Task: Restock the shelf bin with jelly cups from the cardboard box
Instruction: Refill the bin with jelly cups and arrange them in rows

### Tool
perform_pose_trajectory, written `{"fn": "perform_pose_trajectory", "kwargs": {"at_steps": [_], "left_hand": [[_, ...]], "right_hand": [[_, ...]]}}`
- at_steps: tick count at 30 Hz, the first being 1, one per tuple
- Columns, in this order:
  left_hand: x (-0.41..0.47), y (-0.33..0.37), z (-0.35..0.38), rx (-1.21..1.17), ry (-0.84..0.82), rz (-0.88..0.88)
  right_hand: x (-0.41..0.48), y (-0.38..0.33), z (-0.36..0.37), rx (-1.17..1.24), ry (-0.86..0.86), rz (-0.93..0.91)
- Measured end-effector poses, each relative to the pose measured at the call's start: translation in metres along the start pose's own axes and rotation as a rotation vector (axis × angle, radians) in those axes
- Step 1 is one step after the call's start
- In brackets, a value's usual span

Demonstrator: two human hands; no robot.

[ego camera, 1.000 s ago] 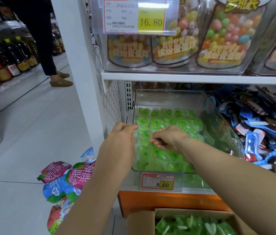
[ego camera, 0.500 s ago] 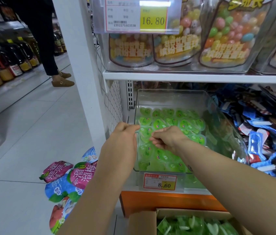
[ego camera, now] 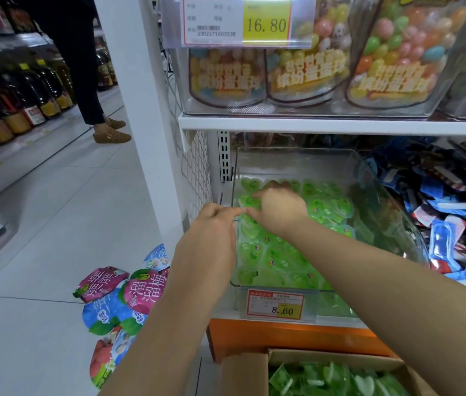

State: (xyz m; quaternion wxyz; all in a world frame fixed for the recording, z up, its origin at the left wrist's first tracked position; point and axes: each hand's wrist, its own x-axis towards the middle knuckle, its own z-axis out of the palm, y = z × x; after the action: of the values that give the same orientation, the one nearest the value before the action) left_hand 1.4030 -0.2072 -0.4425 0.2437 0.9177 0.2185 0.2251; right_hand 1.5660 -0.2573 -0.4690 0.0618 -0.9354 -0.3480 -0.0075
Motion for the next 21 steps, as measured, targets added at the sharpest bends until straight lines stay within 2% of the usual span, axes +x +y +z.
{"fn": "perform_pose_trajectory", "kwargs": {"at_steps": [16,21], "left_hand": [[0.001,-0.001,-0.001,0.009,-0.022,-0.001],[0.000,0.000,-0.002,0.008,-0.017,0.006]], "right_hand": [[0.016,0.014,0.004,0.137,-0.067,-0.024],[0.006,0.016,-0.005,0.114,-0.022,-0.148]]}}
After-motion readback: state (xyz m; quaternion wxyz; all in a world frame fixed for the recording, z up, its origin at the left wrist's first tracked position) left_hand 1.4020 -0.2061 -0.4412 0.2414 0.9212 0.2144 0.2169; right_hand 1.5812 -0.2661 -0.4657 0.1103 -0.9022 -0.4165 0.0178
